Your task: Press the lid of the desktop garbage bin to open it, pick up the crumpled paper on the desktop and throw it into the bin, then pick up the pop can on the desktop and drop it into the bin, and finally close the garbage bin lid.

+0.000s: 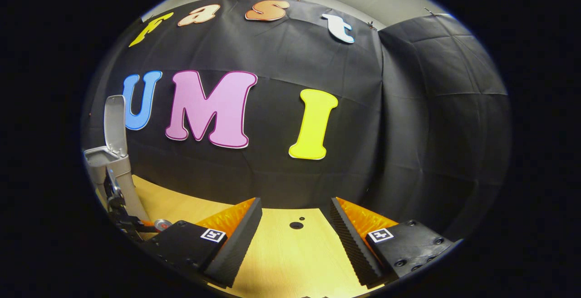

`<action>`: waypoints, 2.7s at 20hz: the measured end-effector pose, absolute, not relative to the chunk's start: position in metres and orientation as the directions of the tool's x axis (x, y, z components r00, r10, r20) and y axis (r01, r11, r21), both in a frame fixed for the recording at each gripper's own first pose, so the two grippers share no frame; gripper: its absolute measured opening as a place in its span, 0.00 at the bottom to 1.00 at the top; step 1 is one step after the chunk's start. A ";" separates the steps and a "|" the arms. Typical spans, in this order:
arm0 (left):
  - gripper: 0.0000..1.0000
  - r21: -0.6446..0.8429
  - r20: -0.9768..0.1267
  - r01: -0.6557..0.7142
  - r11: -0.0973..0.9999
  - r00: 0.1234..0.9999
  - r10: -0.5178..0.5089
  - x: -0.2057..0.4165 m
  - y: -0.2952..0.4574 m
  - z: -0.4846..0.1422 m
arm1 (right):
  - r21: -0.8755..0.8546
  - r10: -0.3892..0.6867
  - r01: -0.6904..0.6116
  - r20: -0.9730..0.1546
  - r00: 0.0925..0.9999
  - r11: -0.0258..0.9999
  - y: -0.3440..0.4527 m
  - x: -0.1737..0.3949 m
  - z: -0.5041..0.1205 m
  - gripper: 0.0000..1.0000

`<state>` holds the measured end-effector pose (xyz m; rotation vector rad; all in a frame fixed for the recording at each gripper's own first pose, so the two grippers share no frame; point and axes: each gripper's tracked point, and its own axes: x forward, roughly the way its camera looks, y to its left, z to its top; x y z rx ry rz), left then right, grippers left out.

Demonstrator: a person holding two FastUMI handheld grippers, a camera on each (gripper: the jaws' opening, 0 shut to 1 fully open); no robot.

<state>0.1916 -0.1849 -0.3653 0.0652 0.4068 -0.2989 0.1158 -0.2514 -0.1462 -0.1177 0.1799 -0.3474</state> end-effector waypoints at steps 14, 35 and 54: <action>0.88 -0.065 -0.211 0.292 0.954 0.931 -0.299 0.169 -0.136 -0.136 | -0.048 -0.298 0.295 -0.126 0.946 0.954 -0.186 0.116 -0.081 0.97; 0.89 0.036 -0.261 -0.003 0.999 0.965 0.013 0.195 0.112 -0.138 | -0.027 -0.203 0.201 -0.098 0.974 0.979 -0.097 0.085 -0.035 0.97; 0.95 -0.028 -0.109 0.019 0.999 0.994 -0.022 0.214 0.111 -0.015 | 0.051 -0.126 0.134 -0.146 0.981 0.990 -0.077 0.101 -0.017 0.97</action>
